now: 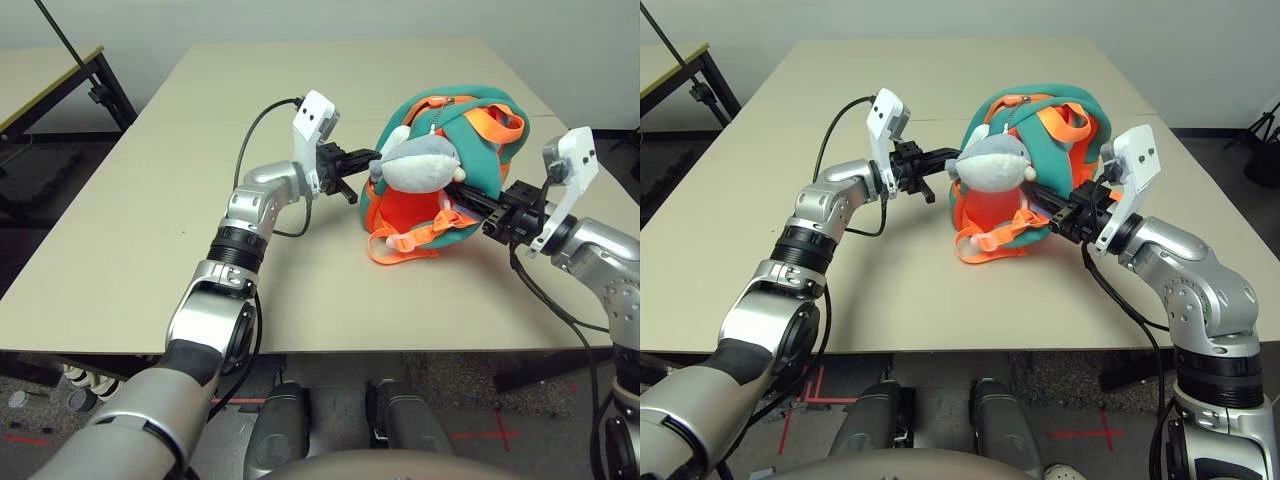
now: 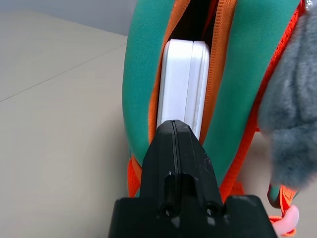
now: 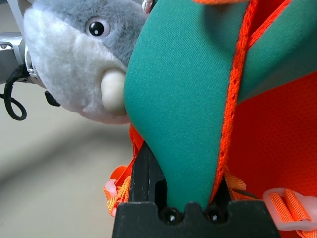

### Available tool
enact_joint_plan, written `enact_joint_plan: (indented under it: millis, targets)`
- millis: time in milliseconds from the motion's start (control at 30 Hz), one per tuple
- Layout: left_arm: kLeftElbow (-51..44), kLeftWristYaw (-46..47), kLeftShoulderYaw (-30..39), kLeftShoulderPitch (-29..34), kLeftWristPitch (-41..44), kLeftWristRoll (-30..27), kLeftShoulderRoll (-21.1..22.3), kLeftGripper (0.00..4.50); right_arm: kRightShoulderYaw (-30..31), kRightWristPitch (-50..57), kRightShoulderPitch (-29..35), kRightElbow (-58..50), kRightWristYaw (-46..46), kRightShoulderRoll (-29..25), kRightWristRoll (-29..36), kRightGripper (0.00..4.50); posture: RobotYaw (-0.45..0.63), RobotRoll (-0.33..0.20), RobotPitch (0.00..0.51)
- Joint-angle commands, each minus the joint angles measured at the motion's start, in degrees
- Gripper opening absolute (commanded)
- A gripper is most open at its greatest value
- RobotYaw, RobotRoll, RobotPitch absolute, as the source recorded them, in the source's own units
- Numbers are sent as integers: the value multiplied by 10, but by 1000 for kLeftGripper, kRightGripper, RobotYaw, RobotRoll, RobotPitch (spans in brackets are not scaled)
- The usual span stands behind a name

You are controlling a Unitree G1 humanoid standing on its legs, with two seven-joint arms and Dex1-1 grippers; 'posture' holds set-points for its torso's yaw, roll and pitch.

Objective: Put the pencil case into the backpack and zip it.

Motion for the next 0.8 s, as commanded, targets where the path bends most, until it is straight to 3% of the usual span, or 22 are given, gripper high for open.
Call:
enact_joint_plan:
  millis: [33,500,800]
  targets:
    - [38,0,-4,-18,-26,12,-17,0,2,-4,1,-10,2,0,1,81,35,0,34]
    - [166,28,6,-73,-95,38,-73,0,-4,5,3,-36,-2,-4,12,81,12,0,42]
    - [190,27,-12,-63,-103,68,-88,0,-6,9,3,-44,-9,-2,14,81,7,0,39]
